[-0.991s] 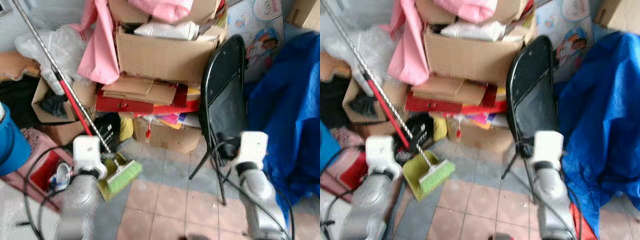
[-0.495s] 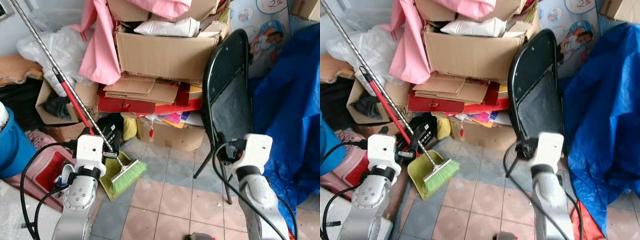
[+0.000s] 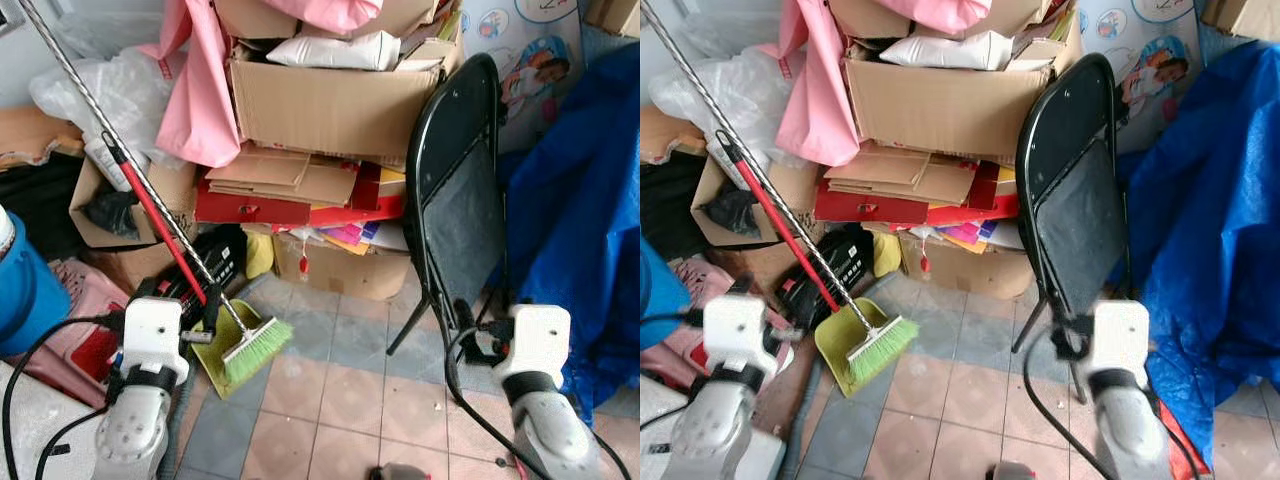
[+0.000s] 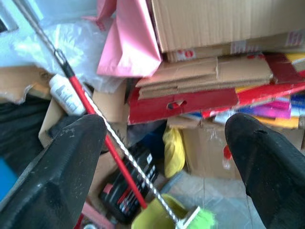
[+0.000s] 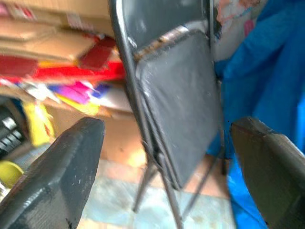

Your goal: Clothes washing

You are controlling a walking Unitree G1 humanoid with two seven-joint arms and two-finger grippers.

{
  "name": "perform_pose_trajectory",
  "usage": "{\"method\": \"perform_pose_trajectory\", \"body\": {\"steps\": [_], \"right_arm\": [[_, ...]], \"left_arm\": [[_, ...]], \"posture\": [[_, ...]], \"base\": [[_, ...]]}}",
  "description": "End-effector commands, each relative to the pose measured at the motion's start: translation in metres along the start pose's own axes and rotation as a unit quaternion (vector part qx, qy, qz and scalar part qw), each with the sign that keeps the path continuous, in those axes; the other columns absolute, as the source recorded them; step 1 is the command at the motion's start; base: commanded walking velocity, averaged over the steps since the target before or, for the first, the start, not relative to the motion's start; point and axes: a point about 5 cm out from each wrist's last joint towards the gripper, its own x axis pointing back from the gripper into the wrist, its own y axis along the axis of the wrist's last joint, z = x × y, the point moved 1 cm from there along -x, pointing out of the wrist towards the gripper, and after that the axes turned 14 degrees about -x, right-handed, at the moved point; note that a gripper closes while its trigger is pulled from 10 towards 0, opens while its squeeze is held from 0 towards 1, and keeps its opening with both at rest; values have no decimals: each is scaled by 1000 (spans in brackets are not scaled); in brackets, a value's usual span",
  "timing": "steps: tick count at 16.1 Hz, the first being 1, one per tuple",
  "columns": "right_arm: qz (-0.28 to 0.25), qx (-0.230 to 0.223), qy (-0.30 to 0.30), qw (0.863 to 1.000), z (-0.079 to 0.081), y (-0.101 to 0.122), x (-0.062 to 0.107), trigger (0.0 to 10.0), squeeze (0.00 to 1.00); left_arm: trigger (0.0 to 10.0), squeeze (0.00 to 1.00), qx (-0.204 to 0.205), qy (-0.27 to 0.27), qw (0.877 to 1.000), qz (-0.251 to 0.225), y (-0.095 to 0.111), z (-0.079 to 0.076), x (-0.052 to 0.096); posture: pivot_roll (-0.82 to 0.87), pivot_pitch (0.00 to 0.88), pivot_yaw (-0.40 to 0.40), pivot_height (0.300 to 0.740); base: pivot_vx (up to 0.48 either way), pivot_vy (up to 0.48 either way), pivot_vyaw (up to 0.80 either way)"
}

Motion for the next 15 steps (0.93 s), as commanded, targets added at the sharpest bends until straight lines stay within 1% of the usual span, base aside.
{"method": "perform_pose_trajectory", "body": {"steps": [1,2,4,5,6,7,8,10,12,13,15], "right_arm": [[-16,22,8,1000,-5,9,-2,10000,0],[-21,33,16,999,-8,13,-7,10000,0],[-31,59,41,997,-8,21,-18,10000,0],[-34,63,45,996,-8,23,-21,10000,0],[-40,63,53,996,-7,29,-29,10000,0],[-41,64,59,995,-5,30,-31,10000,0],[-42,64,64,995,-3,31,-32,10000,0],[-35,51,82,995,5,25,-29,10000,0],[-34,44,90,994,11,23,-26,10000,0],[-35,44,92,994,13,22,-26,10000,0],[-42,38,92,994,16,23,-29,10000,0]], "left_arm": [[10000,0,-16,7,1000,-2,-3,9,4],[10000,0,-15,6,1000,1,-5,11,5],[10000,0,-13,-4,1000,2,-6,10,3],[10000,0,-12,-7,1000,1,-6,10,2],[10000,0,-21,-2,1000,-1,-6,12,0],[10000,0,-22,-1,1000,-3,-5,13,-1],[10000,0,-22,0,1000,-5,-4,14,-3],[10000,0,-18,13,1000,5,-6,14,-4],[10000,0,-13,0,1000,3,-5,9,-4],[10000,0,-18,0,1000,2,-5,8,-4],[10000,0,-23,-9,1000,1,-6,6,-5]], "posture": [[-74,43,86,740],[-73,41,80,740],[-70,43,66,740],[-68,44,65,740],[-63,49,61,740],[-58,52,55,740],[-58,55,53,740],[-62,54,53,740],[-64,50,61,740],[-64,47,64,740],[-62,38,71,740]], "base": [[0,0,0],[0,0,0],[0,0,794],[0,0,794],[0,0,794],[0,0,794],[0,0,794],[0,0,794],[0,0,788],[0,0,788],[0,0,788]]}}
